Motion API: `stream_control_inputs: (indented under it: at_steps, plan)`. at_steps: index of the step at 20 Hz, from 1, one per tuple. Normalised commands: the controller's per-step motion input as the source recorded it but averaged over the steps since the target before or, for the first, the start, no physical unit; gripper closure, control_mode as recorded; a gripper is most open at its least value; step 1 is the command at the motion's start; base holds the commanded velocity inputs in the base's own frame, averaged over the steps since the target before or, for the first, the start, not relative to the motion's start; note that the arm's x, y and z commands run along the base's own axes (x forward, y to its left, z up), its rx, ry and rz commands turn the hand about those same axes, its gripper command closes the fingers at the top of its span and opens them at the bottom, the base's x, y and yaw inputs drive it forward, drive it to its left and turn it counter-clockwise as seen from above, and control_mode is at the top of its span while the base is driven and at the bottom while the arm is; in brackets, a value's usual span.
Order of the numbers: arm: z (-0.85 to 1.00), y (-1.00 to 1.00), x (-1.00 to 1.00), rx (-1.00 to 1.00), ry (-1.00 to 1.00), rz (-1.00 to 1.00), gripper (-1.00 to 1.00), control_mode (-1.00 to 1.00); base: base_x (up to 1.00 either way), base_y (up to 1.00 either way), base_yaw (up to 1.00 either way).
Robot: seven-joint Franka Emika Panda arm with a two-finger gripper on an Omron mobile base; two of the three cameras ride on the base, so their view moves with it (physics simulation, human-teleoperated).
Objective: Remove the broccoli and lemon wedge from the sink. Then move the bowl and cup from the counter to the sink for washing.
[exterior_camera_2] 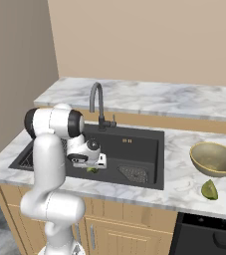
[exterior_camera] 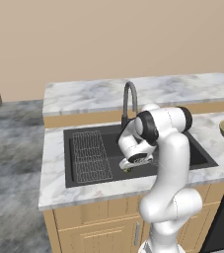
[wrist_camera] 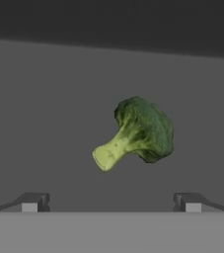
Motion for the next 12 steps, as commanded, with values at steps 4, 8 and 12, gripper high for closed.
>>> stream_control_inputs:
  at_steps: [4, 8, 12]
  plan:
    - [-0.04, 0.00, 0.13, 0.00, 0.00, 0.00, -1.00, -1.00, 0.00, 0.00, 0.00]
    - [-0.01, 0.00, 0.10, 0.00, 0.00, 0.00, -1.00, -1.00, 0.00, 0.00, 0.00]
    - [-0.02, 0.00, 0.09, 0.00, 0.00, 0.00, -1.00, -1.00, 0.00, 0.00, 0.00]
